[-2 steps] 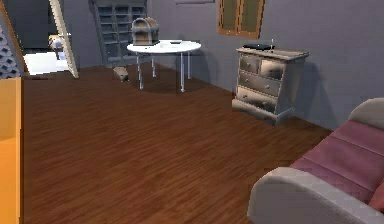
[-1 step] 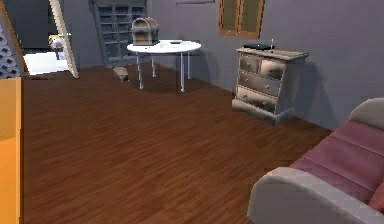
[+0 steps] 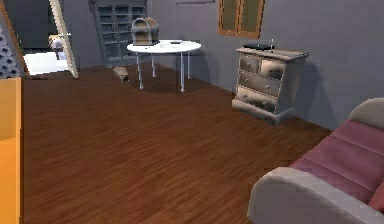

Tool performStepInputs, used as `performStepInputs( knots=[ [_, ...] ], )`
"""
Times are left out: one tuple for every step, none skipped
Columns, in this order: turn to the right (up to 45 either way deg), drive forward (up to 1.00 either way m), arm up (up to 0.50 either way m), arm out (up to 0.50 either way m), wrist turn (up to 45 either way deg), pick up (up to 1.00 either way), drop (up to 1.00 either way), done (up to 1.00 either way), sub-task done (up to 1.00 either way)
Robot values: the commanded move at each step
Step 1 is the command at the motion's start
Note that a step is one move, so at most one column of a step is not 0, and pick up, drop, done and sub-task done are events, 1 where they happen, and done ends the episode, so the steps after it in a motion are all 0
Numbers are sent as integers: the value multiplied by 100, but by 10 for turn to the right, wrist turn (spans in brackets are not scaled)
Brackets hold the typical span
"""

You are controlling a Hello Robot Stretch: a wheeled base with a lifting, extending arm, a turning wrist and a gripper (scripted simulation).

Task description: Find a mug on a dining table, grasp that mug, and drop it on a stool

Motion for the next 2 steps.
performStepInputs(
  knots=[
    [0, 0, 0, -8, 0, 0, 0, 0, 0],
    [0, 0, 0, 0, 0, 0, 0, 100, 0]
  ],
)
